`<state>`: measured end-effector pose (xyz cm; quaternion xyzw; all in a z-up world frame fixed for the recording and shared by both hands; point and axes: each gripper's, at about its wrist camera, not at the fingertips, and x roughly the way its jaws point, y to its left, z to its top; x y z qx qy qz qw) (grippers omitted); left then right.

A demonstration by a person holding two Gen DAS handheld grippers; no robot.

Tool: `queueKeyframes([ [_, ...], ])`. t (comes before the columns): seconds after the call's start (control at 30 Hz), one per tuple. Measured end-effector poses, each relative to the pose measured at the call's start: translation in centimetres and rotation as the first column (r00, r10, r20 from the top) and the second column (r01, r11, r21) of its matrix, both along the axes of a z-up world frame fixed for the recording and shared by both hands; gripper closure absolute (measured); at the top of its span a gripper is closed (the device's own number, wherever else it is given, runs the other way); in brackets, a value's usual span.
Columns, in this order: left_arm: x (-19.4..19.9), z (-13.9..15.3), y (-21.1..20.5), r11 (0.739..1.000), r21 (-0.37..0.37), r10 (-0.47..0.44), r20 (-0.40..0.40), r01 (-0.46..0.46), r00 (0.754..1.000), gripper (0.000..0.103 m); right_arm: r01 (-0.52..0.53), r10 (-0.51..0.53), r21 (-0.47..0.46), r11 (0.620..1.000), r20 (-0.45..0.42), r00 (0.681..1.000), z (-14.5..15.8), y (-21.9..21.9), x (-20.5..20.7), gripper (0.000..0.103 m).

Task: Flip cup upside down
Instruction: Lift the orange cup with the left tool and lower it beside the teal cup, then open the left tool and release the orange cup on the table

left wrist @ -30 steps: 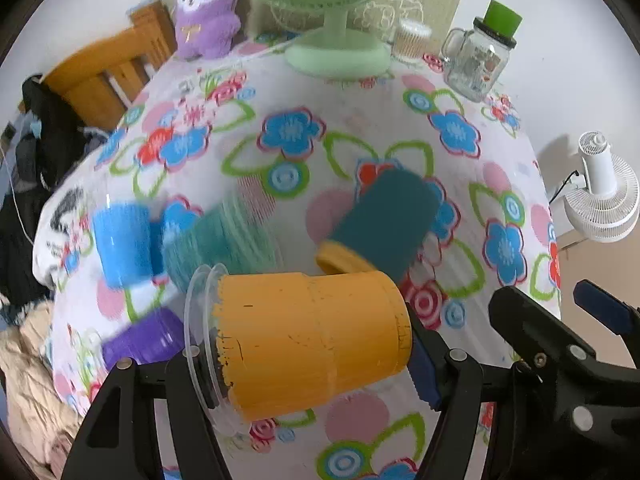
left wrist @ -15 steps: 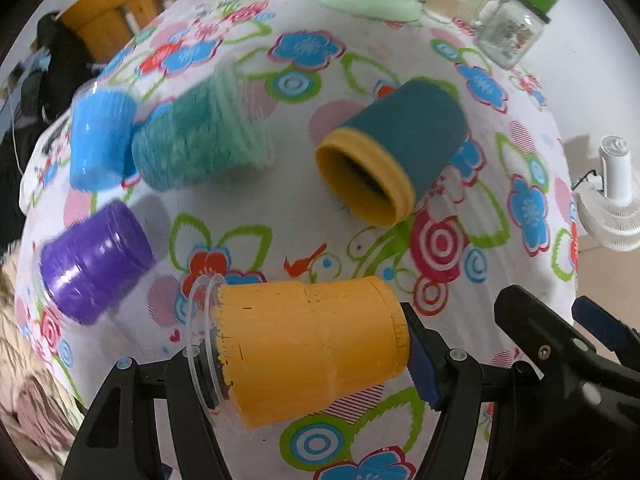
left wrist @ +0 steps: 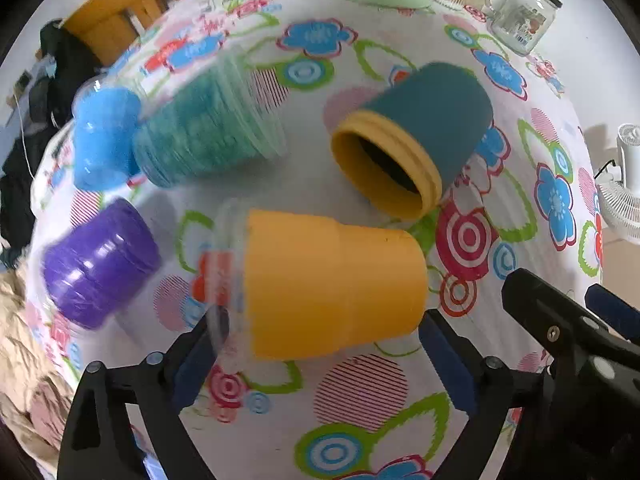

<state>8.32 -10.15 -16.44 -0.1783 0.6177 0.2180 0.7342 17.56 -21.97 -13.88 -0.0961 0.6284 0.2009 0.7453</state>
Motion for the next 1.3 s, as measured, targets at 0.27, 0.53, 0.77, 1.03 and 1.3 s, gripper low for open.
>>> queueKeyframes([
  [0.27,-1.0,3.5,1.2,0.991,0.091,-0.099,-0.007,0.099,0.995,0.004,0.033,-0.034,0.053,0.998,0.023,0.999,3.0,0.6,-0.9,0.000],
  [0.53,-0.7,8.2,2.3,0.955,0.153,-0.266,0.054,0.255,0.963,0.004,0.109,-0.115,0.098,0.989,0.059,0.992,6.5,0.8,-3.1,0.000],
  [0.77,-1.4,10.8,3.4,0.916,0.160,-0.385,0.094,0.368,0.918,0.004,0.169,-0.182,0.123,0.978,0.104,0.978,9.3,1.2,-5.5,0.000],
  [1.03,-3.0,12.6,4.6,0.857,0.159,-0.508,0.111,0.490,0.854,0.004,0.210,-0.228,0.127,0.969,0.145,0.963,11.4,2.1,-8.9,0.000],
  [1.3,-3.9,13.2,5.6,0.804,0.173,-0.591,0.119,0.569,0.798,0.004,0.268,-0.285,0.129,0.955,0.142,0.948,11.6,2.9,-11.6,0.000],
])
